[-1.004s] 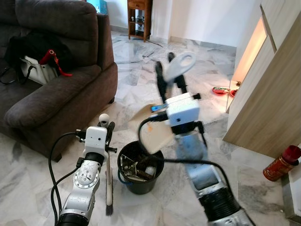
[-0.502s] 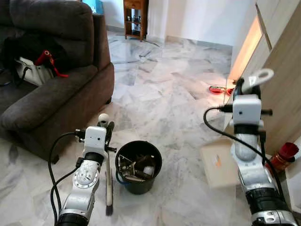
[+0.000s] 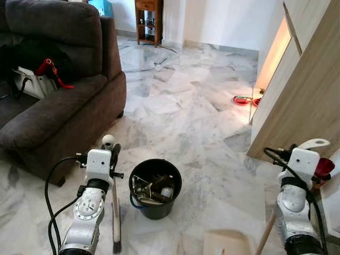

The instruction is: Sweep floor

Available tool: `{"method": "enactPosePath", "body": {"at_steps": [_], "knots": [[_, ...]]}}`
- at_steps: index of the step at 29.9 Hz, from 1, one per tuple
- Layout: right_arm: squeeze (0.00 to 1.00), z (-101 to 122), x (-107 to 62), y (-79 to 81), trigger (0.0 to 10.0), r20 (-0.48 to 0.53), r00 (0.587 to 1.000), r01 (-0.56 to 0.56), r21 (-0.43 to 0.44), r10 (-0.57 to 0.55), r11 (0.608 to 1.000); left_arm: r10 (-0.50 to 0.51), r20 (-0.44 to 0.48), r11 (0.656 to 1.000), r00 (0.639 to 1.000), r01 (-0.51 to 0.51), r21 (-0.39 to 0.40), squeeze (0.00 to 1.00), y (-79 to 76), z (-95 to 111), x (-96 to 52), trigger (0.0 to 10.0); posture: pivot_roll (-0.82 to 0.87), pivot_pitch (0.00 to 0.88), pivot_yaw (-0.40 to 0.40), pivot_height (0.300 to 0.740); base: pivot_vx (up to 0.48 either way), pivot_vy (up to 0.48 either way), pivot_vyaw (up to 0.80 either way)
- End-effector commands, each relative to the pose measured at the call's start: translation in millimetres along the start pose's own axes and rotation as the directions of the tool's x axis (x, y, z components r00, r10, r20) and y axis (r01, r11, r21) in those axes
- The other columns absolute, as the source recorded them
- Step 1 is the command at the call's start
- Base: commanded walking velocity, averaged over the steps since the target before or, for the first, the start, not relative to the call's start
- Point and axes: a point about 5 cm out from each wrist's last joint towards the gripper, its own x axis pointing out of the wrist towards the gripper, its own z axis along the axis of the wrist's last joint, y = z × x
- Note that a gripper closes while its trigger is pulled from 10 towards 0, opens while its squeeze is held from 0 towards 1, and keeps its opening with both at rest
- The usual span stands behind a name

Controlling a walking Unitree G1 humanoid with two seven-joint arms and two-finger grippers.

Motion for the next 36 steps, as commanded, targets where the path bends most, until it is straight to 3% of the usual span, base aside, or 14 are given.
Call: {"method": "enactPosePath", "body": {"at_steps": [1, 3, 5, 17, 31, 36], "knots": [[0.0, 11.2, 7.3, -1.5, 10.0, 0.036, 0.999, 0.012, 0.099, -0.016, 0.995, 0.023, 0.044, 1.0, 0.999, -0.023, 0.007, 0.0, 5.0, 7.6, 0.0, 10.0, 0.1, 0.0, -0.046, 0.74, 0.0, 0.0, 0.0], [0.0, 10.7, 9.1, 3.3, 10.0, 0.015, 0.999, -0.045, 0.15, 0.044, 0.988, 0.033, 0.041, 0.999, 0.999, -0.033, 0.004, 0.0, 5.4, 7.0, 0.0, 10.0, 0.1, 0.0, -0.055, 0.74, 0.0, 0.0, 0.0], [0.0, 10.0, 9.1, 4.8, 10.0, 0.013, 0.998, -0.065, 0.146, 0.064, 0.987, 0.044, 0.035, 0.999, 0.998, -0.044, -0.001, 0.0, 5.2, 5.5, -0.1, 10.0, 0.1, 0.0, -0.061, 0.74, 0.0, 0.0, 0.0], [0.0, 7.6, 7.6, 0.2, 10.0, 0.016, 0.997, -0.071, 0.156, 0.069, 0.985, 0.053, 0.012, 0.998, 0.999, -0.053, -0.026, 0.0, 2.9, 0.8, -0.7, 10.0, 0.07, 0.0, -0.056, 0.74, 0.0, 0.0, 0.0], [0.0, 5.5, 3.0, 11.1, 10.0, 0.008, 0.995, -0.095, 0.161, 0.095, 0.982, 0.057, 0.01, 0.997, 0.998, -0.057, -0.044, 0.0, 4.1, 0.9, 0.7, 10.0, 0.08, 0.0, -0.044, 0.74, 0.0, 0.0, 0.0], [0.0, 9.4, 6.4, 10.2, 10.0, 0.017, 0.996, -0.09, 0.162, 0.088, 0.983, 0.051, 0.015, 0.998, 0.999, -0.05, -0.049, 0.0, 1.0, 2.0, 1.5, 10.0, 0.08, 0.0, -0.044, 0.74, -0.323, 0.0, 0.0]]}}
